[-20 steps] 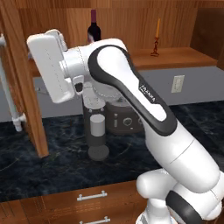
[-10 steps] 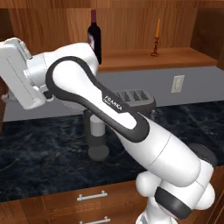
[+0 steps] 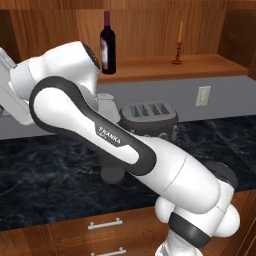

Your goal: Get the candle and the wine from the cabinet and move them to the dining counter.

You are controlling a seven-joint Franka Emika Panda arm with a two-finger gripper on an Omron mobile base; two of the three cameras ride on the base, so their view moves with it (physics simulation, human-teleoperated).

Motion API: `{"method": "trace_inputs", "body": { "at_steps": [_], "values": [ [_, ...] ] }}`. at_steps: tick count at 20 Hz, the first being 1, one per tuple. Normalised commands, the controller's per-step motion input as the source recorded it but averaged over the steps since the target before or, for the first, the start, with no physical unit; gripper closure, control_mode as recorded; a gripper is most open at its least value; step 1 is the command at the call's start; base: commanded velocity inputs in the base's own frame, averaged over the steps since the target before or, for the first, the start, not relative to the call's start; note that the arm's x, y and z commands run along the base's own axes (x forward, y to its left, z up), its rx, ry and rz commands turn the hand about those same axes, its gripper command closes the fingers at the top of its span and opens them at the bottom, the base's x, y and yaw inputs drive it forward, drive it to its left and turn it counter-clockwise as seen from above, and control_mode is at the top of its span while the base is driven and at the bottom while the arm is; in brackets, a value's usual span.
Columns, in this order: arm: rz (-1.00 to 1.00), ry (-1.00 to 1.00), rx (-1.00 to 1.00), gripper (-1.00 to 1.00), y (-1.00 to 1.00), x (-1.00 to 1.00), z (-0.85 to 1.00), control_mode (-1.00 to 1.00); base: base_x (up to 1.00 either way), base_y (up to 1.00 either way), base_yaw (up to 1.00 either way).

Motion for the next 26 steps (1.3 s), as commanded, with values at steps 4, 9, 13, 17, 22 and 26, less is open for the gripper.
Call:
{"method": "trace_inputs", "body": {
  "at_steps": [4, 9, 13, 17, 22, 26],
  "values": [
    [0.00, 0.00, -0.05, -1.00, -0.50, 0.00, -0.03, -1.00, 0.00, 0.00, 0.00],
    [0.00, -0.03, -0.02, -1.00, -0.65, -0.01, 0.00, -1.00, 0.00, 0.00, 0.00],
    [0.00, -0.06, 0.00, -1.00, -0.78, -0.11, -0.02, -1.00, 0.00, 0.00, 0.00],
    [0.00, -0.12, 0.00, -1.00, -0.81, -0.16, -0.06, -1.00, 0.00, 0.00, 0.00],
    [0.00, -0.17, 0.00, -1.00, -0.81, -0.14, -0.04, -1.00, 0.00, 0.00, 0.00],
    [0.00, -0.10, -0.02, -1.00, -0.75, -0.06, 0.00, -1.00, 0.00, 0.00, 0.00]
  ]
}}
